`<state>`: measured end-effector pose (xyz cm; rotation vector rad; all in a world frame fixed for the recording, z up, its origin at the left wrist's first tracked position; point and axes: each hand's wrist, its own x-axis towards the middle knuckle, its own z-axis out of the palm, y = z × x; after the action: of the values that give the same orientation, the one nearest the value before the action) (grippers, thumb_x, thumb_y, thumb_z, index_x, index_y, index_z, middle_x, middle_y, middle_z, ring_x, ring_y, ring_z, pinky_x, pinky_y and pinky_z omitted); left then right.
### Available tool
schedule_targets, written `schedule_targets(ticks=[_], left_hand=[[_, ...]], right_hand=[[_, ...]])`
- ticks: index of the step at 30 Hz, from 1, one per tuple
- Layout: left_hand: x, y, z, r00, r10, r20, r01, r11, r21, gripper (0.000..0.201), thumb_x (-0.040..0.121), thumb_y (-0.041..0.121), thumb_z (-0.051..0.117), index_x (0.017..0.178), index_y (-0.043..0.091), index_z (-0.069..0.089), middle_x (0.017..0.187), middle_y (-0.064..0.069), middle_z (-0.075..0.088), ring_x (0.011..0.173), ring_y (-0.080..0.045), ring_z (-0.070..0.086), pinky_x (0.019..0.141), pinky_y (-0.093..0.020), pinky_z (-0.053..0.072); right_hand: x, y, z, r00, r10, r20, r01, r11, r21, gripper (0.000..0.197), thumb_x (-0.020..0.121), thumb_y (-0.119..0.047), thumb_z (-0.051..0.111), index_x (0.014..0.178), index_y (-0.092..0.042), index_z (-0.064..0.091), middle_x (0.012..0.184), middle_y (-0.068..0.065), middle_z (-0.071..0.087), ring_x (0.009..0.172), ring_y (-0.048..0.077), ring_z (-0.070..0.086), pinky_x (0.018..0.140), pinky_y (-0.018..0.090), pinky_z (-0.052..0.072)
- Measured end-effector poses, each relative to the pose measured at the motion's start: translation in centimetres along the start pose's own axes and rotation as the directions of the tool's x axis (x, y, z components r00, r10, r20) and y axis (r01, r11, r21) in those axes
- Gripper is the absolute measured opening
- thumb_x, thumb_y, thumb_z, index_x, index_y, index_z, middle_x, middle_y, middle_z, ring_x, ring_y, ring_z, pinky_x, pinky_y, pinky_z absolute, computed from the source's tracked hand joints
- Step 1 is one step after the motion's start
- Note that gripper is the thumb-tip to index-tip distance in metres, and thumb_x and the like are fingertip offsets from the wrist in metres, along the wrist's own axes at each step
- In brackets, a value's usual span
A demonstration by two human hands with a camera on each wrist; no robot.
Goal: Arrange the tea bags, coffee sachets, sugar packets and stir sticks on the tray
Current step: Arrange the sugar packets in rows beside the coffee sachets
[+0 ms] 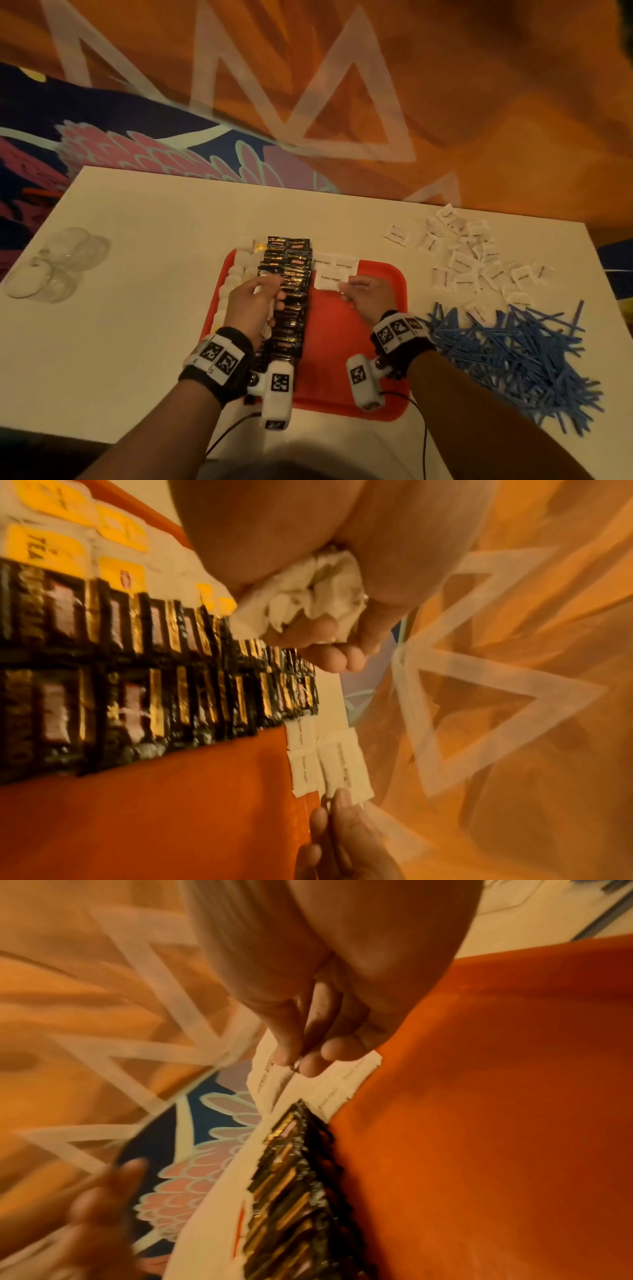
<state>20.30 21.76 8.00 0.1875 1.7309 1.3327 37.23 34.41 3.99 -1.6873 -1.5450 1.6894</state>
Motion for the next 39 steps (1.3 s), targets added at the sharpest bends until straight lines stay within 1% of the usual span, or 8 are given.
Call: schedule_targets(ticks=[5,8,10,15,20,29,34,39], left_hand=[[1.1,-0.4,-3.7,0.998,-0.04,-0.044,0.039,0.999,-0.017,0.013,0.098,0.021,0.061,0.101,0.018,0.074,0.073,-0.003,0.064,0.061,-0.015,0.055,0.046,-0.022,0.035],[1.5,-0.5,-5.3,0.995,-0.049,-0.082,0.047,0.999,-0.026,0.014,0.097,0.02,0.062,0.101,0.014,0.074,0.068,-0.002,0.065,0.061,-0.017,0.056,0.056,-0.024,0.042],[1.7,-0.3,-6.0,0.995,-0.052,-0.087,0.049,0.998,-0.042,0.014,0.098,0.015,0.059,0.103,0.01,0.071,0.066,-0.002,0.064,0.051,-0.01,0.056,0.043,-0.019,0.042],[2.5,-0.4,-7.1,0.993,-0.053,-0.109,0.052,0.999,-0.009,0.018,0.098,0.014,0.06,0.109,0.003,0.069,0.072,-0.008,0.062,0.04,-0.006,0.052,0.035,-0.016,0.038],[2.9,-0.8,-7.5,0.992,-0.069,-0.105,0.071,0.997,0.015,0.019,0.098,0.017,0.06,0.11,0.005,0.069,0.076,-0.007,0.063,0.041,-0.004,0.053,0.036,-0.016,0.038],[2.7,-0.9,-6.7,0.987,-0.16,0.003,0.158,0.97,-0.184,0.016,0.099,0.013,0.054,0.109,0.002,0.061,0.069,-0.008,0.058,0.045,-0.013,0.051,0.034,-0.02,0.037],[3.1,-0.9,-5.6,0.977,-0.205,0.061,0.212,0.966,-0.149,0.026,0.102,0.031,0.051,0.097,0.006,0.058,0.067,-0.011,0.057,0.043,-0.013,0.048,0.033,-0.019,0.034],[1.8,0.2,-2.4,0.962,-0.221,0.159,0.242,0.962,-0.128,0.041,0.101,0.051,0.045,0.092,0.011,0.051,0.062,-0.011,0.055,0.04,-0.014,0.044,0.032,-0.018,0.028]], right_hand=[[4.0,1.3,1.2,0.998,0.06,-0.036,-0.066,0.983,-0.174,0.008,0.092,-0.027,0.066,0.1,-0.027,0.064,0.084,-0.004,0.071,0.068,0.003,0.06,0.053,0.012,0.046],[6.2,1.8,2.3,0.993,0.102,-0.055,-0.113,0.961,-0.252,0.02,0.091,-0.033,0.066,0.108,-0.021,0.067,0.096,-0.003,0.073,0.091,0.014,0.065,0.084,0.03,0.054],[7.2,2.0,3.1,0.991,0.113,-0.074,-0.129,0.951,-0.28,0.022,0.09,-0.035,0.066,0.107,-0.021,0.068,0.1,-0.004,0.071,0.1,0.017,0.064,0.094,0.033,0.05],[9.0,2.1,4.8,0.982,0.123,-0.142,-0.155,0.959,-0.237,0.014,0.084,-0.03,0.074,0.095,-0.022,0.072,0.104,0.002,0.074,0.102,0.022,0.066,0.098,0.041,0.051],[9.2,1.7,5.1,0.975,0.082,-0.207,-0.155,0.919,-0.364,0.016,0.086,-0.034,0.072,0.091,-0.019,0.072,0.117,-0.001,0.069,0.114,0.019,0.06,0.099,0.029,0.044],[8.1,1.1,4.4,0.971,0.095,-0.218,-0.176,0.904,-0.39,0.025,0.086,-0.037,0.071,0.096,-0.014,0.067,0.091,-0.008,0.054,0.089,0.01,0.051,0.061,0.017,0.035],[6.2,0.2,3.3,0.985,0.033,-0.169,-0.092,0.931,-0.354,0.019,0.086,-0.035,0.071,0.094,-0.018,0.068,0.079,-0.015,0.055,0.089,0.01,0.054,0.081,0.022,0.04],[1.5,-2.2,3.0,0.982,-0.15,0.118,0.175,0.955,-0.239,0.008,0.087,-0.024,0.07,0.079,-0.028,0.067,0.079,-0.015,0.064,0.077,0.004,0.06,0.071,0.024,0.047]])
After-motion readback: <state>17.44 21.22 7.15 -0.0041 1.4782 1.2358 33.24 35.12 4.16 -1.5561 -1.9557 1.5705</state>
